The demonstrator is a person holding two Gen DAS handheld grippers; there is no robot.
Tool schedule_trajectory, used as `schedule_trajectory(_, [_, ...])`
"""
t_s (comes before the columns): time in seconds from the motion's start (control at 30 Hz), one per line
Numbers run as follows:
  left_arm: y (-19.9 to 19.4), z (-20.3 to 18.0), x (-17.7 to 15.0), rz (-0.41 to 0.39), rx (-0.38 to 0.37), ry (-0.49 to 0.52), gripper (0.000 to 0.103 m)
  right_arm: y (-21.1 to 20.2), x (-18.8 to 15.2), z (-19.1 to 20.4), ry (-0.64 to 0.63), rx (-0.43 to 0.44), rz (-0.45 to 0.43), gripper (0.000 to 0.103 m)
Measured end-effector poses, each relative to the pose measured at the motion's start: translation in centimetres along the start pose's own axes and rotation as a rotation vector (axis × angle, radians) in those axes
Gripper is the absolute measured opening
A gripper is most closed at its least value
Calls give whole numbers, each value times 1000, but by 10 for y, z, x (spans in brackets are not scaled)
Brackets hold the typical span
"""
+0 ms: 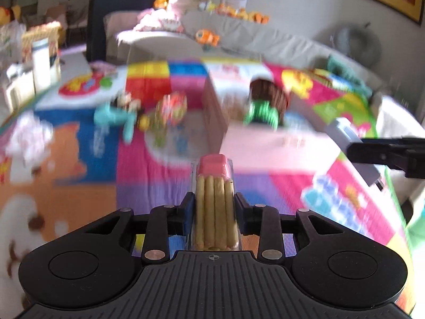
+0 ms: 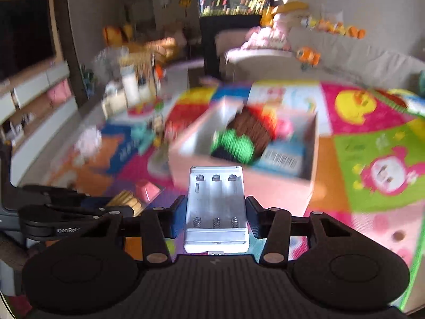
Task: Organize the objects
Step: 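Place the charger into the pink box with the right gripper while the left gripper places the wafer sticks inside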
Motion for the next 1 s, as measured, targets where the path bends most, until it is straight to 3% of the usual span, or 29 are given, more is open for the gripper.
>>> schedule_trajectory(0.17, [4,-21,74,-145,-36,0,36,-22,23,-20,18,-54,-102,47])
schedule_trajectory(0.3, [41,-38,116,-225,-84,-33,36,-22,25,-33,54,-76,-116,47])
schedule_trajectory(0.37, [68,-39,118,-204,-102,-93,36,-22,24,-37,61,-81,-121,47])
schedule_trajectory(0.43, [92,-33,111,-151,-46,-133,36,-23,22,-42,68,-91,-124,47])
schedule_trajectory(0.5, [103,-31,99,-113,3,-116,37,-24,20,-48,74,-105,-127,47])
schedule_trajectory(0.63, [101,-30,82,-49,-39,-77,36,-18,20,-65,103,-129,-118,47])
schedule_trajectory(0.7, [88,-25,80,-75,-57,-95,32,-9,24,-70,125,-125,-110,47])
schedule_trajectory(0.83, [50,-7,91,-206,-66,-159,31,21,38,-78,155,-141,-111,47])
schedule_trajectory(1.0, [24,14,89,-239,-32,-156,31,73,55,-90,200,-175,-91,47])
Point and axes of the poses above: each gripper's, at about its wrist camera, not at the fingertips, and y roughly the way its jaws point, z to its left, x to its top, the point moved 8 cm from there along y, roughly the way its jaws point, and after that the axes turned 1 degree about -y, right-handed, at the moved point
